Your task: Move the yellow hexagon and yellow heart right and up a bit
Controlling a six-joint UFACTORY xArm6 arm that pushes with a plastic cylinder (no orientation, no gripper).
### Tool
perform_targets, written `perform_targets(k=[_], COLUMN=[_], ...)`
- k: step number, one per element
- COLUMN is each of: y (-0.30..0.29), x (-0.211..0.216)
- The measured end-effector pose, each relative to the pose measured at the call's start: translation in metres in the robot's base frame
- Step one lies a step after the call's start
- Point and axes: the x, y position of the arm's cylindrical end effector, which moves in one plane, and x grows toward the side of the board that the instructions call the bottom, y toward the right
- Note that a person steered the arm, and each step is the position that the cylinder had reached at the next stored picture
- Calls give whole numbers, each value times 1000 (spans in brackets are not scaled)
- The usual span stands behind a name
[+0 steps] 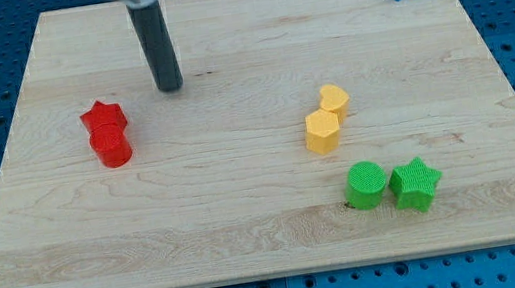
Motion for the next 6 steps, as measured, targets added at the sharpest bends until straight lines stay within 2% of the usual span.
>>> perform_targets(k=[1, 2, 3, 5, 6], y=[20, 68, 115, 123, 148], x=[66, 126, 138, 112, 103])
